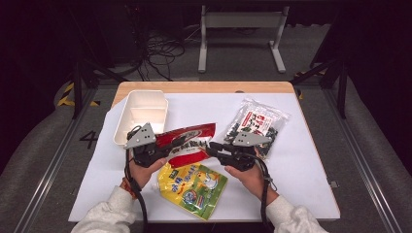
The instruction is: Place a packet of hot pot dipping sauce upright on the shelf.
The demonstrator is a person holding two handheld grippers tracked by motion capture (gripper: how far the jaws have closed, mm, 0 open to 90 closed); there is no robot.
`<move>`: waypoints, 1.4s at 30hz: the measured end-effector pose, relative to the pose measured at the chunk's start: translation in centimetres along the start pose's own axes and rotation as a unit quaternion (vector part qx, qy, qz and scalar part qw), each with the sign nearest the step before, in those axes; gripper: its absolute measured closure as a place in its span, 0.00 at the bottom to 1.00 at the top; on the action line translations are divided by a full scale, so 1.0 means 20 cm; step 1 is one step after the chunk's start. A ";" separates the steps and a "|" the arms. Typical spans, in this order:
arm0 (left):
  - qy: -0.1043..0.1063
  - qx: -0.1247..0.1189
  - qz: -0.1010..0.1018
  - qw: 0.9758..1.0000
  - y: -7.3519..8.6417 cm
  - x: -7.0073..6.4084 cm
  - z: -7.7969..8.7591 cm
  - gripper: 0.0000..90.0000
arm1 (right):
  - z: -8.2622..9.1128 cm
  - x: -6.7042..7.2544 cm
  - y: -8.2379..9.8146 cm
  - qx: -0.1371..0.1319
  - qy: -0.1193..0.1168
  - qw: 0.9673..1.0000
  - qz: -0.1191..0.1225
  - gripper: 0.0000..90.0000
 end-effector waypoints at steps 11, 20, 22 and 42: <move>-0.001 0.004 -0.002 1.000 -0.01 0.00 0.04 1.00 | 0.12 0.00 0.04 0.056 0.051 0.995 0.072 0.28; -0.015 -0.005 -0.009 1.000 -0.03 0.02 0.10 1.00 | 0.32 -0.03 0.26 0.147 0.164 0.966 0.134 0.22; -0.016 -0.009 -0.007 1.000 -0.04 0.02 0.12 1.00 | 0.34 -0.04 0.29 0.148 0.164 0.967 0.125 0.22; -0.066 -0.017 -0.017 0.998 -0.26 0.30 0.31 1.00 | 0.44 -0.05 0.44 0.133 0.177 0.972 0.074 0.20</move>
Point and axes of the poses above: each handheld gripper's, and its own axes: z roughly backward along the jaws, y roughly out of its underside, x roughly to its left, the point moved 2 cm from there along -z, roughly forward along the jaws, and after that the axes turned 15 degrees about x, right-handed, at the moved point
